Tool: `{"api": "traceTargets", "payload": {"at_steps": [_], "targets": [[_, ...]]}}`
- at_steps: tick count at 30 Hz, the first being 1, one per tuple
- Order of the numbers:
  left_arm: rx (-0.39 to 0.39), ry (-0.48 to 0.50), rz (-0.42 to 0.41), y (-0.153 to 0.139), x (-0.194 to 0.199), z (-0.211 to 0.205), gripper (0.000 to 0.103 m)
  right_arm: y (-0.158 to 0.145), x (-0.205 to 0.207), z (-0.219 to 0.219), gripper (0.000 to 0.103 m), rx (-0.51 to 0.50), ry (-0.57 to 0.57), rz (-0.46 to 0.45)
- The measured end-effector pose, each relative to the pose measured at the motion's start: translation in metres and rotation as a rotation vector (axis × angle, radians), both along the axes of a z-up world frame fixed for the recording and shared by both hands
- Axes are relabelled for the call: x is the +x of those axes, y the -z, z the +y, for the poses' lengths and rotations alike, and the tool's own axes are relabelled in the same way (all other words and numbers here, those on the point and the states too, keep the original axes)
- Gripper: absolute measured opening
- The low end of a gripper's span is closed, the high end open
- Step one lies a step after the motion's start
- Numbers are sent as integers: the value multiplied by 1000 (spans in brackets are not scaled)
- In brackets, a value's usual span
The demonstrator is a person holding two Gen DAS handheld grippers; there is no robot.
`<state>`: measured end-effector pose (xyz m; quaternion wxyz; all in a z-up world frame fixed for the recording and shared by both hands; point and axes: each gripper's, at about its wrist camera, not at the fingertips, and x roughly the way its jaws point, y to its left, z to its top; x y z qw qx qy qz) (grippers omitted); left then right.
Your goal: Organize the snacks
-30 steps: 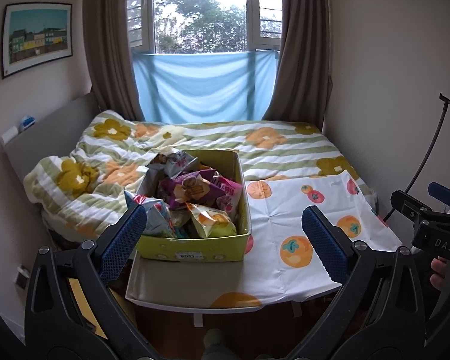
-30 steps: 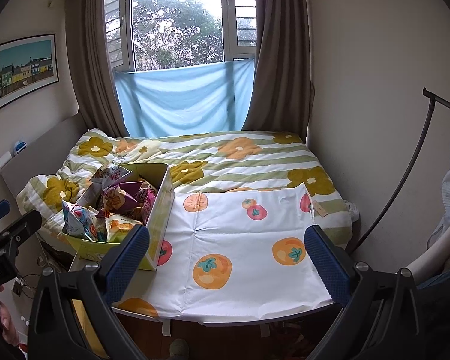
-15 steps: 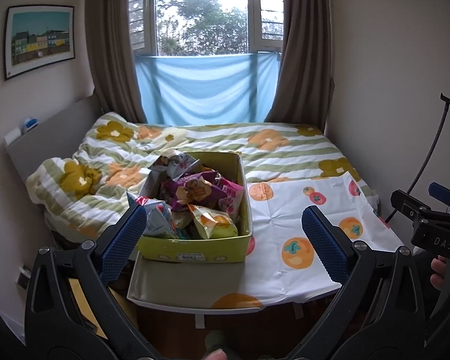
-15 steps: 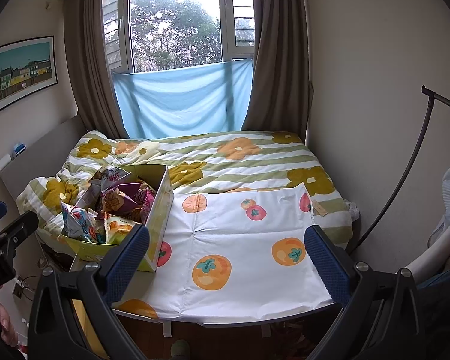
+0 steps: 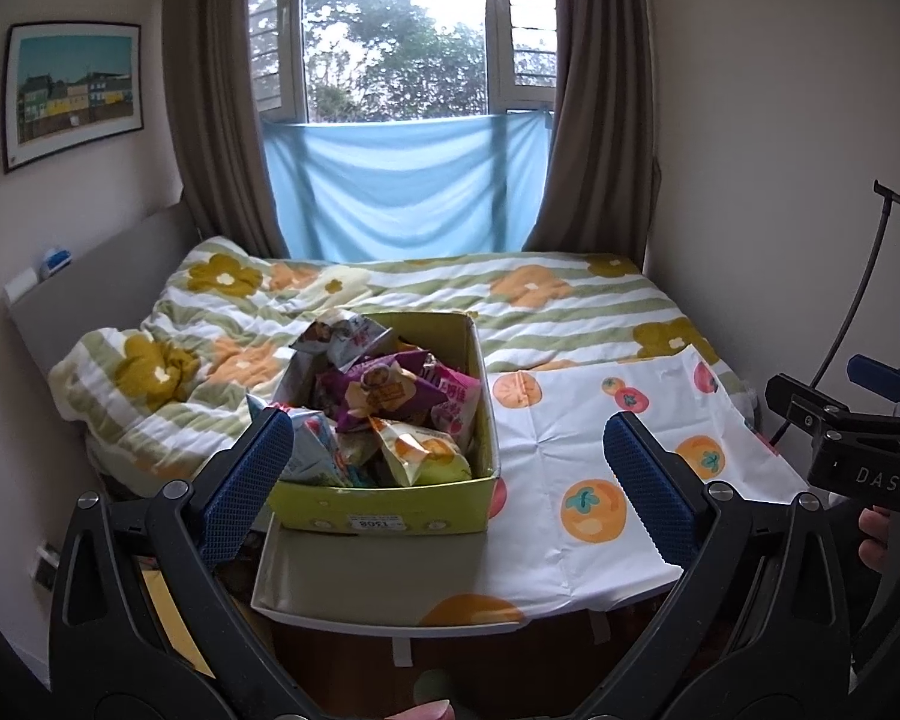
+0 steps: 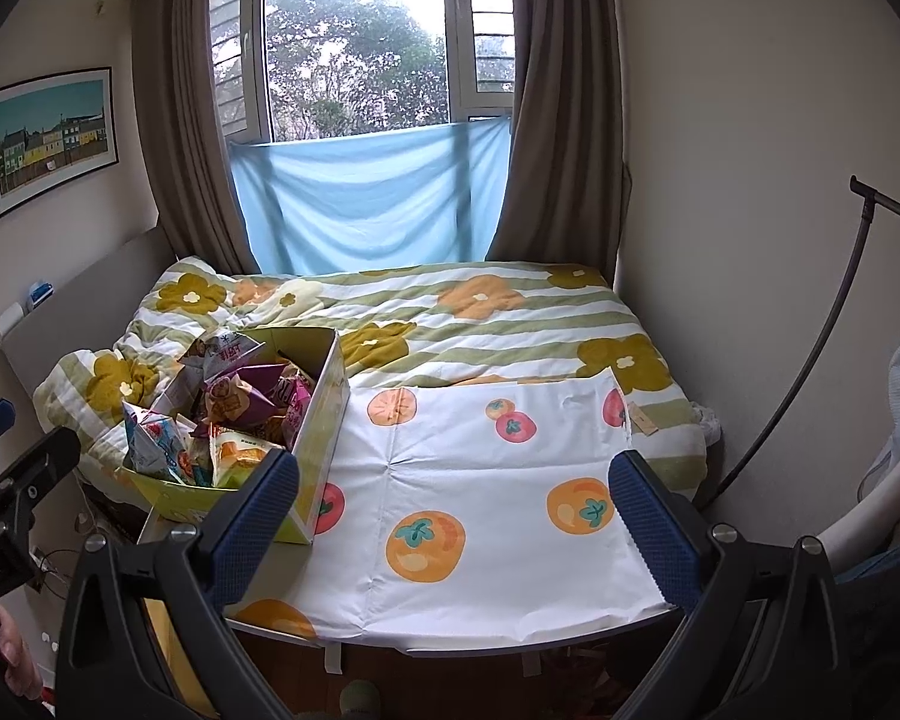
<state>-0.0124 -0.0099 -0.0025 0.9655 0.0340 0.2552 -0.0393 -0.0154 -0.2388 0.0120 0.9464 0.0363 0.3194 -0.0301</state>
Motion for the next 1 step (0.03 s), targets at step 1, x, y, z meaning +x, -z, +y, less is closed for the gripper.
{"api": "traceTargets", "payload": {"at_steps": [1], "targets": [[-1, -4, 7, 1, 2, 0, 103, 0, 2, -1, 103, -2, -4, 1]]}}
